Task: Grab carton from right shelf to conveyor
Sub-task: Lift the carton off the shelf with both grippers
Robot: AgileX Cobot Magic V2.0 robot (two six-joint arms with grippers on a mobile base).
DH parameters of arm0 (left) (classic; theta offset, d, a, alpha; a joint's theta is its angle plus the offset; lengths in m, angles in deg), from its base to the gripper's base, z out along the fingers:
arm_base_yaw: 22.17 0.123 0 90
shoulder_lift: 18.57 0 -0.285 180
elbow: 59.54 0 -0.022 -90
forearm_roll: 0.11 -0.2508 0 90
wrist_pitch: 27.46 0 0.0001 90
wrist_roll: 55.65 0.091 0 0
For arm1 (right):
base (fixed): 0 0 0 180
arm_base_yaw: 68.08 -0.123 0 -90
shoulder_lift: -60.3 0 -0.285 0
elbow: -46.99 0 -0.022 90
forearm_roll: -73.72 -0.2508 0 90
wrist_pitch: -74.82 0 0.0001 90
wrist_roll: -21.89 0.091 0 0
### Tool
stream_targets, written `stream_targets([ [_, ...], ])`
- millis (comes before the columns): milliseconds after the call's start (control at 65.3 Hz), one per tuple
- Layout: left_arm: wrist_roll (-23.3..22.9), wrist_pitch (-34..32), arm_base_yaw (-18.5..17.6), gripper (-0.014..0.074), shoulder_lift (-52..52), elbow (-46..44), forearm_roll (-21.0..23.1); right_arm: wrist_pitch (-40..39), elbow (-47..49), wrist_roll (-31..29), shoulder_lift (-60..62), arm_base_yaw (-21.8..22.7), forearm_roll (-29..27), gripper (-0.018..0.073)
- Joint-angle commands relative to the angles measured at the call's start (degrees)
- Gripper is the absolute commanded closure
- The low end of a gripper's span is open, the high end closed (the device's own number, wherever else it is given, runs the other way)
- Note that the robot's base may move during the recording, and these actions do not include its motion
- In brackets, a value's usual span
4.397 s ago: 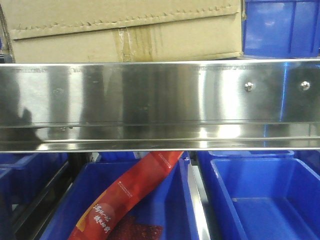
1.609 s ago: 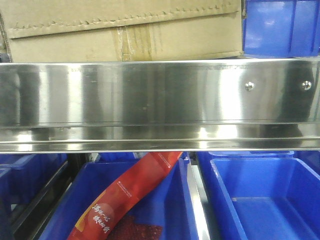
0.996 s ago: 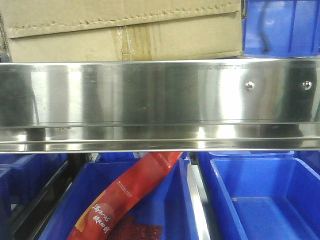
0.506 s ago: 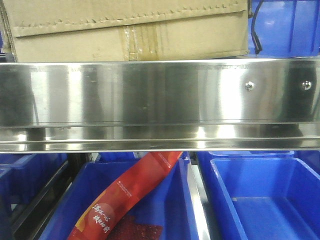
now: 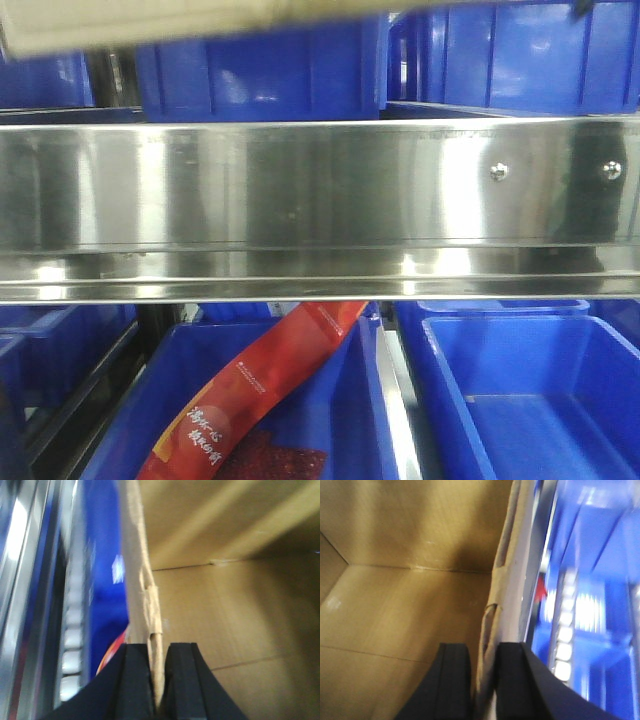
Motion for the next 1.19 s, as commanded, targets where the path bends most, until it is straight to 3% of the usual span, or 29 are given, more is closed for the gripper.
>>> stream_targets([
  [0,0.1,2.5,-2.7,0.0612,1.9,-0.3,-3.6,-2.2,-3.3,-0.3,3.6,0.3,1.6,0.0629],
  [199,-3.6,2.5,-10.4,0.0612,4.6,-0.3,-12.1,-2.2,-15.9,-0.3,13.3,0.1,1.6,0.0629],
  [552,-6.2,2.5,-17.3,0.0612,8.4,3.7,-11.5,-6.0,-33.7,-0.2,27.6,0.1,-0.7,0.0629],
  [751,-6.4,2.5,-17.8,0.0612,9.9,9.5,-11.6,-8.7,-34.3,-0.2,27.6,0.1,-0.8,0.0629],
  [1180,-6.5,2.5,-17.8,0.0612,9.9,10.0,-14.2,-9.7,-34.3,-0.2,27.0,0.1,-0.9,0.0629],
])
